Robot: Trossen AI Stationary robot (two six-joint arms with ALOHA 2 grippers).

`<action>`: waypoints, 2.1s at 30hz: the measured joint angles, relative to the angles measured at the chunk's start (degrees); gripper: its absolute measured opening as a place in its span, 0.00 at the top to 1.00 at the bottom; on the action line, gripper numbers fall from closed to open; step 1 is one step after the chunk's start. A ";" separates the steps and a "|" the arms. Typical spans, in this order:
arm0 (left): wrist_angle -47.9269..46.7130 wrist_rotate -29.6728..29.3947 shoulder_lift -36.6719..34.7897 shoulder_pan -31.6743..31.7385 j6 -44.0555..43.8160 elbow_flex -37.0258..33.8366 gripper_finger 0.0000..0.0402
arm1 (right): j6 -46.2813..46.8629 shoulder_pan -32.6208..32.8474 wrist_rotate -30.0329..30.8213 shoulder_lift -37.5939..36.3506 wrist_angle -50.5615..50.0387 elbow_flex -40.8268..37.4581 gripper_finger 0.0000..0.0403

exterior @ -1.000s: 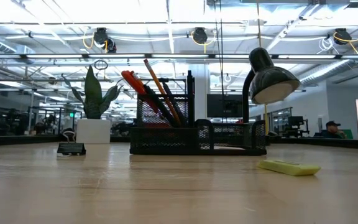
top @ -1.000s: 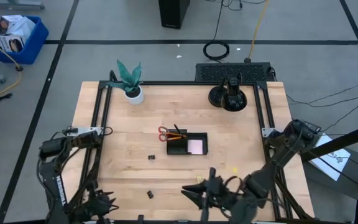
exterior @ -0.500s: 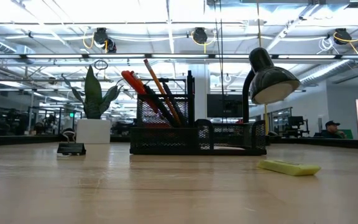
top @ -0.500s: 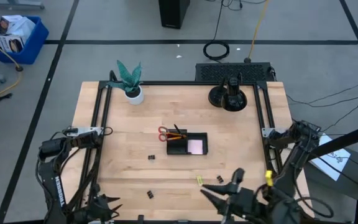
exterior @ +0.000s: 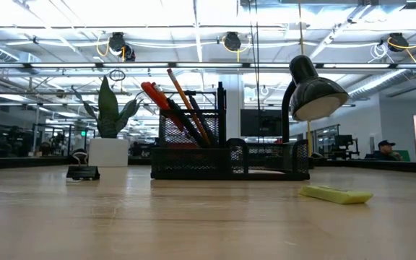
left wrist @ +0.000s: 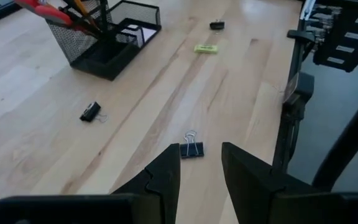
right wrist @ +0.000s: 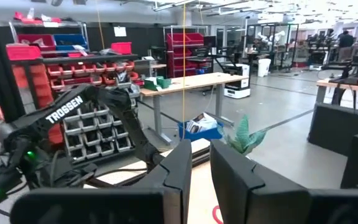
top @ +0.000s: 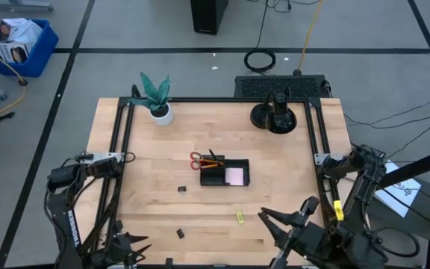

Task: Pick and place office supplies into organizer
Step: Put the green eraser into the desk organizer

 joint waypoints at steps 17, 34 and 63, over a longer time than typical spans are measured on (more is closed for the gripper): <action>-0.20 6.09 0.00 0.23 1.68 0.00 0.69 | 12.95 -2.76 -0.04 1.70 0.52 -5.61 0.88; -0.26 6.18 -3.78 4.26 1.49 0.00 0.69 | 12.07 -6.63 -12.53 0.25 2.11 -12.26 0.88; 3.19 6.04 -7.80 11.56 -0.02 0.02 0.69 | 44.58 -27.65 -60.47 -27.57 -72.92 -12.24 0.88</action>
